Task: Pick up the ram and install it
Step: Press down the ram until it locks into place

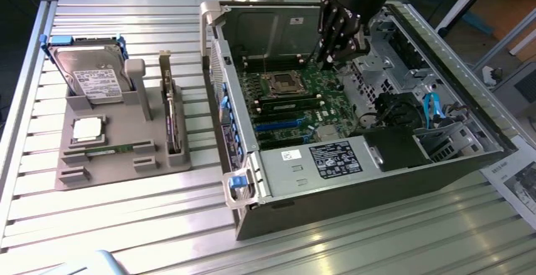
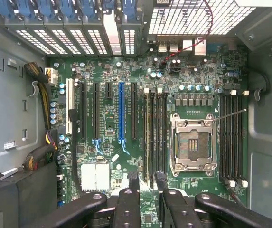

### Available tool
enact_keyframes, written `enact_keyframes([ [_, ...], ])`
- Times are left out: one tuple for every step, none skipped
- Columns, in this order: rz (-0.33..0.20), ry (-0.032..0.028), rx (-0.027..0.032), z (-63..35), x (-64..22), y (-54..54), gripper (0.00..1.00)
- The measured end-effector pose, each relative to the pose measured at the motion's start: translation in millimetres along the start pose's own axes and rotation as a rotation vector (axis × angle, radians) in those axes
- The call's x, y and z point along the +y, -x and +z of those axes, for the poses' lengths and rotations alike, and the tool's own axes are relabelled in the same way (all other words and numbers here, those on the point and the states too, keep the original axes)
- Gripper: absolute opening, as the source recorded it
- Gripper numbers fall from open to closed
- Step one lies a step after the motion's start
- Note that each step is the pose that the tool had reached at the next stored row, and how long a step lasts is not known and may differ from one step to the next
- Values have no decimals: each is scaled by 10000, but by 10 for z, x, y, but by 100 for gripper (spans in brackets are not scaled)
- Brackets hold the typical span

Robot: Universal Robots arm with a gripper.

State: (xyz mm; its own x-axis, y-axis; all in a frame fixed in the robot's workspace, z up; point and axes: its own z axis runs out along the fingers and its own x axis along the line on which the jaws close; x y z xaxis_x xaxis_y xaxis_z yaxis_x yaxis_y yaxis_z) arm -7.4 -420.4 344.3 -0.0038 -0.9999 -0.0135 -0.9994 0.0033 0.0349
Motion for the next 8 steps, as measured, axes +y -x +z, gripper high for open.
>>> enact_keyframes([
  [0, 0, 0, 0, 0, 0, 26],
  [0, 0, 0, 0, 0, 0, 26],
  [0, 0, 0, 0, 0, 0, 26],
  [0, 0, 0, 0, 0, 0, 26],
  [0, 0, 0, 0, 0, 0, 26],
  [0, 0, 0, 0, 0, 0, 25],
  [0, 0, 0, 0, 0, 0, 18],
  [1, 0, 0, 0, 0, 0, 11],
])
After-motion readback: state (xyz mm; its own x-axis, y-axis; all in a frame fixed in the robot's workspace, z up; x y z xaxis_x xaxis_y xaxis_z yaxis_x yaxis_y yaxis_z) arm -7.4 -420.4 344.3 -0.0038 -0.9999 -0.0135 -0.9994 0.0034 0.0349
